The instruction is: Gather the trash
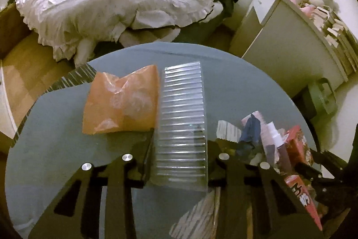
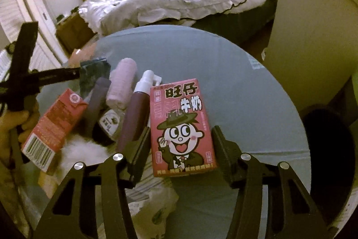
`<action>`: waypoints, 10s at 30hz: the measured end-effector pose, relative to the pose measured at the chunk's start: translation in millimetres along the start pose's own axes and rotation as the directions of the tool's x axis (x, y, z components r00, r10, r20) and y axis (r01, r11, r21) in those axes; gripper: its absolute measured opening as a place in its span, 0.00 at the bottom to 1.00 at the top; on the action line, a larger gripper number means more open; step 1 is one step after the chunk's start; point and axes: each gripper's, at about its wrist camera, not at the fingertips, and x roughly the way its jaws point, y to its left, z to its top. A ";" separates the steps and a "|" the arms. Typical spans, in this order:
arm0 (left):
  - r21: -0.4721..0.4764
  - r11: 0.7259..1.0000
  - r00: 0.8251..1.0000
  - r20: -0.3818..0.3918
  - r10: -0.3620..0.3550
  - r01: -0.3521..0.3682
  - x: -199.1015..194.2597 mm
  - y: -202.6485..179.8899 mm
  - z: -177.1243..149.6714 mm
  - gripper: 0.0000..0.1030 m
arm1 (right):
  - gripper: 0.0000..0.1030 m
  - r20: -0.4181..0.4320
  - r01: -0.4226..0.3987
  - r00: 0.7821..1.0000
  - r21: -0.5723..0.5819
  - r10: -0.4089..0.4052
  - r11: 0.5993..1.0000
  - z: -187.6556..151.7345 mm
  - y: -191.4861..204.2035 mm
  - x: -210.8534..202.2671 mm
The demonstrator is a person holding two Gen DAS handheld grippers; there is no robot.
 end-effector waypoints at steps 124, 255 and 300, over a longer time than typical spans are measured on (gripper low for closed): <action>0.018 1.000 0.990 0.139 0.014 -0.016 -48.5 21.5 24.7 0.34 | 0.39 0.184 -0.294 0.943 0.069 0.277 0.953 -21.4 90.0 -61.6; 0.066 0.981 0.972 0.134 -0.192 0.185 -101.3 -109.8 -78.5 0.58 | 0.70 0.488 -0.191 0.870 0.450 -0.062 0.872 -133.5 -147.6 -99.9; 0.146 0.951 0.948 0.124 -0.292 0.274 -109.8 -124.1 -60.1 0.31 | 0.57 0.576 -0.429 0.782 0.218 0.239 0.877 -74.6 -77.8 -163.3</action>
